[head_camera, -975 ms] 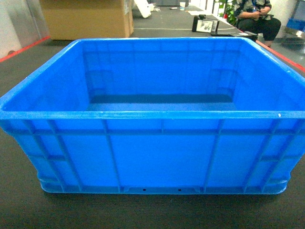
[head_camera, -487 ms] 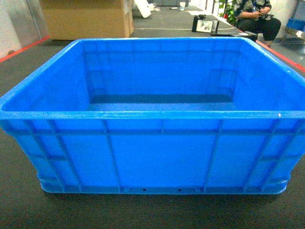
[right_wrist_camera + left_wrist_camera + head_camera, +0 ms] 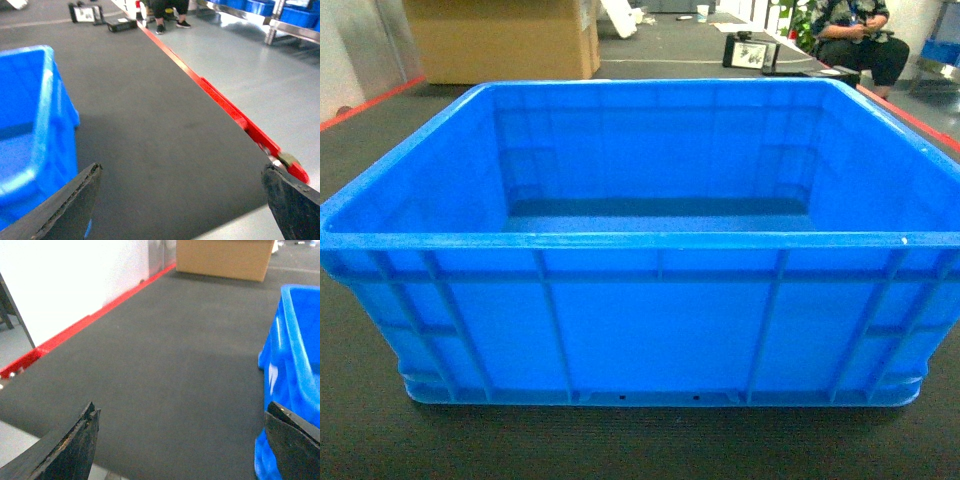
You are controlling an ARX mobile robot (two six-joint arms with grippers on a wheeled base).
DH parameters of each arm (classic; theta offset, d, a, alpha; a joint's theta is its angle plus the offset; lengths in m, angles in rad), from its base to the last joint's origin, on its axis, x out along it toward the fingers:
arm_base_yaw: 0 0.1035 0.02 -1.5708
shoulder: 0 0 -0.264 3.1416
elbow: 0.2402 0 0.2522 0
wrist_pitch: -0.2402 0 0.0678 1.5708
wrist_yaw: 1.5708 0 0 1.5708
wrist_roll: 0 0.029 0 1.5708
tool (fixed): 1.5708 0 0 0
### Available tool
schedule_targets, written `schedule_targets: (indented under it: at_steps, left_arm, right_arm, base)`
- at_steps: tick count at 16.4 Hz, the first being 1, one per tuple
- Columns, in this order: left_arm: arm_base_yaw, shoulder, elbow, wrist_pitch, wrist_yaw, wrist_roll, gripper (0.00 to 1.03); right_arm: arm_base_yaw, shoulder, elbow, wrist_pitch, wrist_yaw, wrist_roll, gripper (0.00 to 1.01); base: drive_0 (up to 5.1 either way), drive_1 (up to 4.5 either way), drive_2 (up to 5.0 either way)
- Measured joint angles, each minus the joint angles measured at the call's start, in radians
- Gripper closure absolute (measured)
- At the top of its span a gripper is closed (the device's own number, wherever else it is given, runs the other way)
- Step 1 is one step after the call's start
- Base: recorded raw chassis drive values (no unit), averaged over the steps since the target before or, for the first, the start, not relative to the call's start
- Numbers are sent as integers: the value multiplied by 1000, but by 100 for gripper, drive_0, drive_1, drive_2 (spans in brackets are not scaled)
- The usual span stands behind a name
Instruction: Place box next to blue box on left shelf
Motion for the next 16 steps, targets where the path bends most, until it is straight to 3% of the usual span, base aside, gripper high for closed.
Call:
schedule_targets:
  at_steps: [1, 2, 3, 4, 7, 11, 16]
  left_arm:
    - [32, 191, 134, 140, 10, 30, 5]
    - [44, 319, 243, 192, 41, 37, 5]
    - [42, 476, 378, 121, 62, 38, 5]
    - [41, 577, 456, 47, 76, 34, 5]
    - [35, 813, 647, -133, 137, -18, 5]
    - [-16, 986, 845, -250, 171, -43, 5]
    - [-36, 1115, 876, -313, 184, -66, 5]
  right_arm:
    - [16, 159, 140, 54, -47, -11, 3]
    - [41, 271, 259, 14, -91, -15, 3]
    - [48, 419, 401, -73, -175, -15, 3]
    - [45, 513, 486, -135, -206, -15, 3]
    - [16, 739, 690, -280, -241, -9, 3]
    - [-6, 941, 819, -341, -316, 47, 3]
    - [1, 1036, 837, -330, -330, 80, 3]
  base:
    - [0, 0, 0]
    - [0, 0, 0]
    - [0, 0, 0]
    - [0, 0, 0]
    - [0, 0, 0]
    - [0, 0, 0]
    - [0, 0, 0]
